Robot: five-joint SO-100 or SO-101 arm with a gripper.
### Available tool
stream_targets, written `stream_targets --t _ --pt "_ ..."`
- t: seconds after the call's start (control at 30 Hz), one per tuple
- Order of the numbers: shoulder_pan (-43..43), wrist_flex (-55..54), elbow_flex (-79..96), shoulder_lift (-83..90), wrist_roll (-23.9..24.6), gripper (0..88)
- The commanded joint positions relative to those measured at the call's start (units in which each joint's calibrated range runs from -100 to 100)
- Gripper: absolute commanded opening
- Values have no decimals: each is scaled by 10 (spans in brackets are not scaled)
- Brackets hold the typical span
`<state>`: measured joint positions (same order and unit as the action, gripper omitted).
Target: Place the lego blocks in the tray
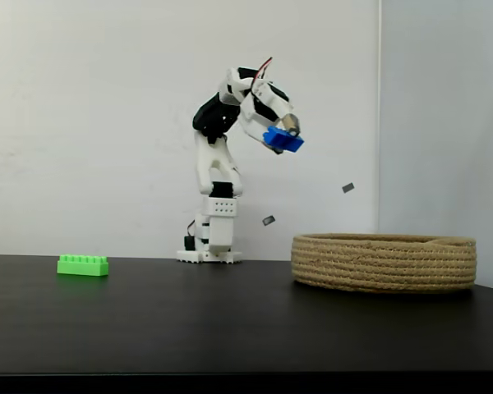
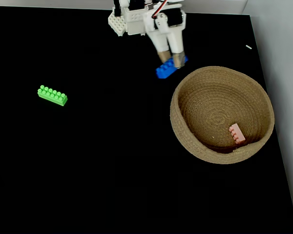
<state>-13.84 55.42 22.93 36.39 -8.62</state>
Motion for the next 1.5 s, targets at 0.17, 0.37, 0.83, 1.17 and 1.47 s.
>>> stream_targets --t 0.17,0.37,0.83,1.17,1.47 --pt "-142 -139 111 -31 103 3" --pt "-179 -202 135 -72 123 128" --pt "-59 -87 134 -1 73 211" --pt "322 64 130 37 118 314" --pt "513 48 106 -78 81 342"
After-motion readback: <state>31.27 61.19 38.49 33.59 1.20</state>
